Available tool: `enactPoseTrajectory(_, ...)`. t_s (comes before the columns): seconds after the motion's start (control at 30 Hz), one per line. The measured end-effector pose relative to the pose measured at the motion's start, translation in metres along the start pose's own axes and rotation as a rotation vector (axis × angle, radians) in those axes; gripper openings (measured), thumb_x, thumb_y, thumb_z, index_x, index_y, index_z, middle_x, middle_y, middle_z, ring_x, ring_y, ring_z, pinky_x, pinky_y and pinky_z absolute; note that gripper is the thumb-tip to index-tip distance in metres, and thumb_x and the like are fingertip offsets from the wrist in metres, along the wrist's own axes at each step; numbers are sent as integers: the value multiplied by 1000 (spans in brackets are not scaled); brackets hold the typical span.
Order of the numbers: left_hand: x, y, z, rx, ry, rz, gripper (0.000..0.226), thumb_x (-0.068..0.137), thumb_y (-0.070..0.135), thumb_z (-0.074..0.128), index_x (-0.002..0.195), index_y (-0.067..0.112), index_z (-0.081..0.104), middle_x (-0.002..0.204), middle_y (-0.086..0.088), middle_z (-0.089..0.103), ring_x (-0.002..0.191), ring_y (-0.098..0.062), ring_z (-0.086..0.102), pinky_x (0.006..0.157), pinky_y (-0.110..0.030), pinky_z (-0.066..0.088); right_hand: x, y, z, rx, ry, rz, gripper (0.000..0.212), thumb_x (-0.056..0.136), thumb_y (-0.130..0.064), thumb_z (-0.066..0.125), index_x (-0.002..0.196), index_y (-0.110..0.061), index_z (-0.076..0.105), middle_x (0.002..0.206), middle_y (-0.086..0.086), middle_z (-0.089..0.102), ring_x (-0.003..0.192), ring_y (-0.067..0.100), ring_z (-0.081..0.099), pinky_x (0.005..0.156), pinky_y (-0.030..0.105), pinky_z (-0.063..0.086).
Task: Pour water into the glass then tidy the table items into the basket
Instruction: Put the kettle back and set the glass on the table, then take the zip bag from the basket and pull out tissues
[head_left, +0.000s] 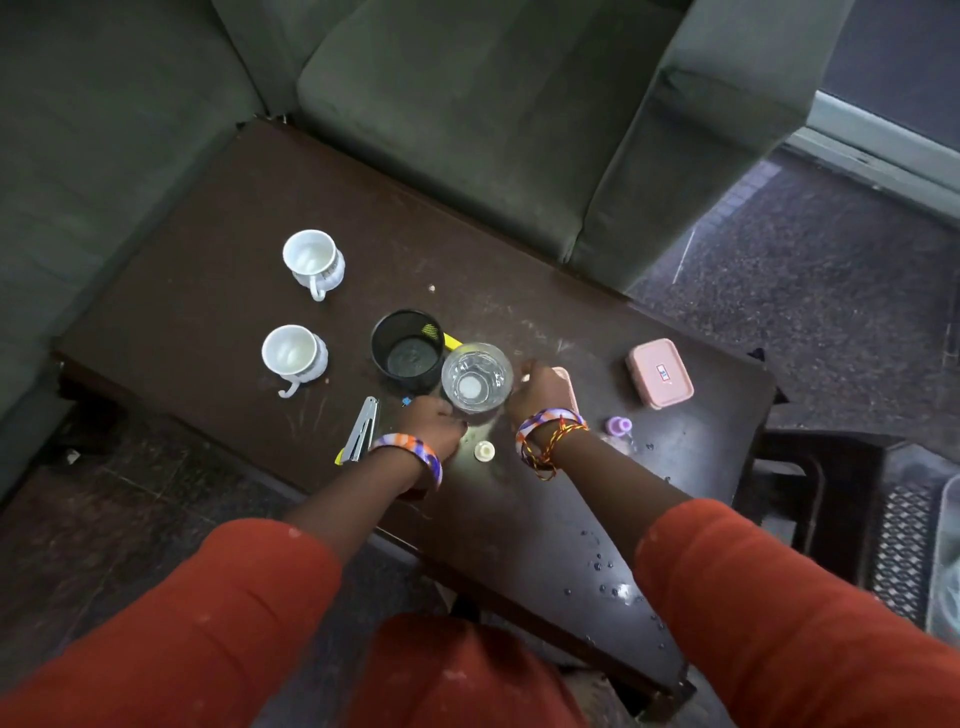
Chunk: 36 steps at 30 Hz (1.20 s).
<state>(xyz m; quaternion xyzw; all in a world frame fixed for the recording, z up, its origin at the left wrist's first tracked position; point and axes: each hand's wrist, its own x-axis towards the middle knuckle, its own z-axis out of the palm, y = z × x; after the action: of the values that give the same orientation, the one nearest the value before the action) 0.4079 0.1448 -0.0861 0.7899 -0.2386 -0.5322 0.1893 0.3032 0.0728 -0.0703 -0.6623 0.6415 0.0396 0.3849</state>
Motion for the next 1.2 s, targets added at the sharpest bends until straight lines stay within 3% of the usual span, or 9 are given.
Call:
enactPoseTrajectory(0.1, -16, 8, 6, 172, -97, 68, 25, 81, 9, 57, 59, 18, 50, 81, -18, 60, 81, -26, 60, 85, -45, 53, -23, 9, -9, 8, -73, -61, 24, 82, 1, 49, 95, 0, 69, 86, 16, 67, 95, 31, 62, 81, 35, 51)
enactPoseTrajectory(0.3, -58, 72, 41, 615, -272, 340, 25, 86, 14, 50, 96, -2, 66, 97, -23, 67, 92, -32, 64, 72, -30, 46, -67, 38, -58, 29, -165, -33, 27, 82, 1, 51, 104, 5, 66, 105, 29, 68, 100, 41, 65, 88, 41, 54)
enactPoseTrajectory(0.47, -87, 142, 102, 835, -297, 590, 24, 85, 14, 50, 91, -2, 67, 102, -25, 68, 98, -38, 63, 78, -36, 48, -90, 86, -131, 95, 44, 51, 32, 85, 1, 46, 112, 5, 64, 119, 30, 63, 115, 44, 58, 100, 46, 48)
enactPoseTrajectory(0.63, -130, 209, 195, 845, -350, 829, 24, 86, 8, 47, 98, -2, 65, 110, -23, 68, 103, -35, 61, 74, -30, 41, -111, 157, -209, 283, 335, 250, 29, 86, -8, 46, 105, 2, 66, 111, 28, 67, 107, 41, 63, 92, 42, 52)
enactPoseTrajectory(0.87, -159, 248, 329, 668, -496, 790, 25, 83, 3, 53, 102, 5, 69, 112, -20, 69, 106, -31, 63, 86, -32, 49, -129, 265, -254, 743, 647, 557, 31, 90, -9, 49, 121, -5, 57, 130, 18, 58, 122, 32, 53, 98, 31, 41)
enactPoseTrajectory(0.93, -161, 252, 358, 660, -540, 758, 19, 85, 1, 52, 94, 1, 69, 97, -21, 72, 95, -25, 65, 76, -27, 50, -128, 284, -263, 713, 629, 594, 32, 92, -14, 49, 120, -1, 56, 129, 20, 58, 122, 33, 53, 95, 32, 43)
enactPoseTrajectory(1.03, -163, 258, 391, 701, -549, 729, 33, 90, -9, 37, 60, 0, 49, 35, -1, 58, 46, -3, 57, 50, -19, 46, -132, 310, -292, 484, 522, 518, 32, 89, -18, 54, 113, 3, 61, 122, 22, 63, 111, 33, 59, 81, 32, 46)
enactPoseTrajectory(1.1, -155, 264, 413, 682, -545, 736, 32, 88, -2, 43, 60, 7, 56, 51, -11, 64, 52, -16, 60, 60, -29, 48, -140, 329, -320, 306, 420, 429, 31, 86, -13, 57, 113, 1, 62, 124, 20, 62, 105, 31, 59, 79, 29, 46)
enactPoseTrajectory(1.2, -152, 271, 444, 812, -466, 863, 21, 87, 9, 51, 96, 0, 68, 106, -30, 66, 98, -39, 64, 85, -39, 50, -148, 371, -355, 79, 358, 344, 35, 87, -7, 54, 122, -7, 59, 129, 17, 60, 118, 30, 57, 97, 32, 46)
